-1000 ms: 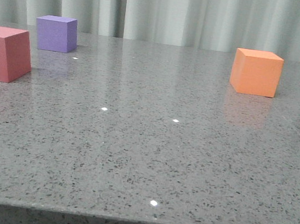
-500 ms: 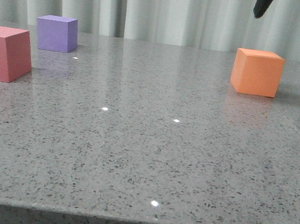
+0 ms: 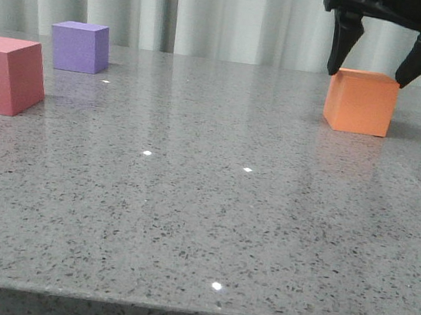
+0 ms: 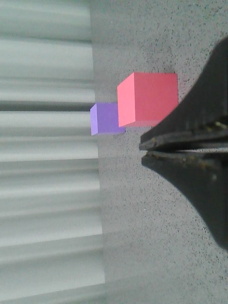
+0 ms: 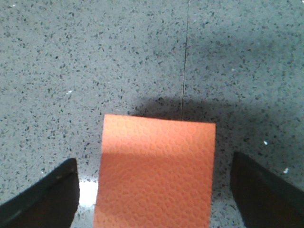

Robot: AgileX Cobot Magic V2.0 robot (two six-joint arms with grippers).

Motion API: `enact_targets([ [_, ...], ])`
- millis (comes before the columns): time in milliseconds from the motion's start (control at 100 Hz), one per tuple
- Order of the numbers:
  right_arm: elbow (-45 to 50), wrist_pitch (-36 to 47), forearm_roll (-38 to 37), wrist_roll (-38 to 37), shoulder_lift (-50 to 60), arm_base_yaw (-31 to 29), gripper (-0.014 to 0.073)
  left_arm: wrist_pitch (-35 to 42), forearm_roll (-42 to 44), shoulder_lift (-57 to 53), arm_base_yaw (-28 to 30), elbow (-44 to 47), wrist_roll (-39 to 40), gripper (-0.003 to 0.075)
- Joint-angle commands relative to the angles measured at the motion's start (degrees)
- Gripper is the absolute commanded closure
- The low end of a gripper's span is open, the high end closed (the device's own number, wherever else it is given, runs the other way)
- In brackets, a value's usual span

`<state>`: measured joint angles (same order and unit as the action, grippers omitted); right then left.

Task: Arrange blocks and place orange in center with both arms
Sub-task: 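Lower the right gripper onto the orange cube and grasp it, then carry the orange cube toward the table center and set it down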

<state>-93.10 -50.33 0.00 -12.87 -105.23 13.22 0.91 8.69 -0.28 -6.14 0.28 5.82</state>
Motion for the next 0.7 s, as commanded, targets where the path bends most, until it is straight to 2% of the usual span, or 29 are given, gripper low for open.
enact_targets([
  [0,-2.03,2.81,-0.74,0.07,1.77,-0.01,-0.0029,4.53,-0.17,-1.81,0.25,2.44,-0.01,0.0741],
  [190,-2.03,2.81,-0.74,0.07,0.86,-0.01,0.0133,4.53,-0.17,-1.81,0.25,2.44,-0.01,0.0741],
  [260,-2.25,2.53,-0.74,0.07,0.86,-0.01,0.0169,4.53,-0.17,-1.81,0.25,2.44,-0.01,0.0741],
  [490,-7.93,-2.14,-0.86,-2.84,1.11,2.59,0.0172,4.53,-0.17,-1.81,0.25,2.44,-0.01,0.0741],
  [690,-13.31,-3.02,-7.44,-12.81,0.46,9.13,0.0172,4.53,-0.17,-1.81,0.25,2.44,-0.01,0.0741],
])
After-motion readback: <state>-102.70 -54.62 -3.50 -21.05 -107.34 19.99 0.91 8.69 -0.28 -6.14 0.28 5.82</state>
